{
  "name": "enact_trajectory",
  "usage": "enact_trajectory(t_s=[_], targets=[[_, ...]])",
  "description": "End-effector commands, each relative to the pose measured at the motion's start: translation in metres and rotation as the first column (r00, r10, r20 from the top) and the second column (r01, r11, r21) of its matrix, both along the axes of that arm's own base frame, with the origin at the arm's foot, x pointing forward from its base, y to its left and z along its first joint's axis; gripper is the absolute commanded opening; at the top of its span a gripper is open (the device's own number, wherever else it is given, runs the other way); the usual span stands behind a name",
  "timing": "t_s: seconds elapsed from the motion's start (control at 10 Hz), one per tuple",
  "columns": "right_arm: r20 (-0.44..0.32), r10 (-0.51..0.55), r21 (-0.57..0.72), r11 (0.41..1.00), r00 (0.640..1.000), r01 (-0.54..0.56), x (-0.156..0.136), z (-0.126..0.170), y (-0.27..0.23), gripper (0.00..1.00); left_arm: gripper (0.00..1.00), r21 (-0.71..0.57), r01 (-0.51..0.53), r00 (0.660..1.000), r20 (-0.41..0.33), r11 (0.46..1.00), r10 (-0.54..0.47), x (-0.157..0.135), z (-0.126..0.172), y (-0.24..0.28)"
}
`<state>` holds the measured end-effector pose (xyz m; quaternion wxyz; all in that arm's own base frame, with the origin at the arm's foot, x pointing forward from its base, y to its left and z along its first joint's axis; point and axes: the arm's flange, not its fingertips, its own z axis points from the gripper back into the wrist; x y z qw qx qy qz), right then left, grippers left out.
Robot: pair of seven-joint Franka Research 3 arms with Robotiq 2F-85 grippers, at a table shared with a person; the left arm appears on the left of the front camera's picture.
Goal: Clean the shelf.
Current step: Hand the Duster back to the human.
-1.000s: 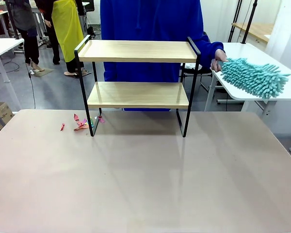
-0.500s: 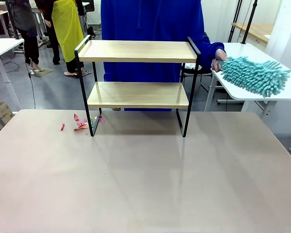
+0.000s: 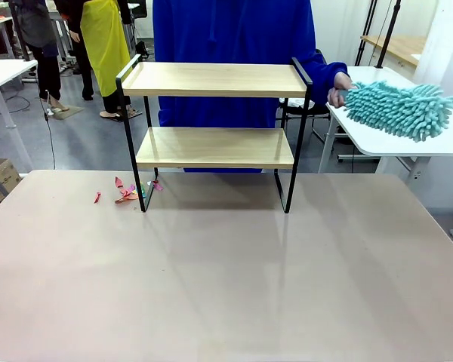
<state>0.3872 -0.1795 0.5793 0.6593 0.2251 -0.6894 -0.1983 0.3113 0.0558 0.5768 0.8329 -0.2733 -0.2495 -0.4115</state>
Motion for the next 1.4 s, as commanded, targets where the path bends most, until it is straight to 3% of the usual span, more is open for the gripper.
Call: enact_trajectory(t_s=[0.0, 1.3], targets=[[0.008, -0.005, -0.009, 1.000, 1.000, 0.005, -0.0009, -0.0005, 0.0005, 1.00, 1.00, -0.018, -0.001, 1.000, -0.001, 1.000, 0.001, 0.0003, 0.0026, -0.0016], [0.008, -0.005, -0.009, 1.000, 1.000, 0.005, -0.0009, -0.0005, 0.0005, 1.00, 1.00, -0.018, -0.001, 1.000, -0.001, 1.000, 0.001, 0.0003, 0.0026, -0.0016]])
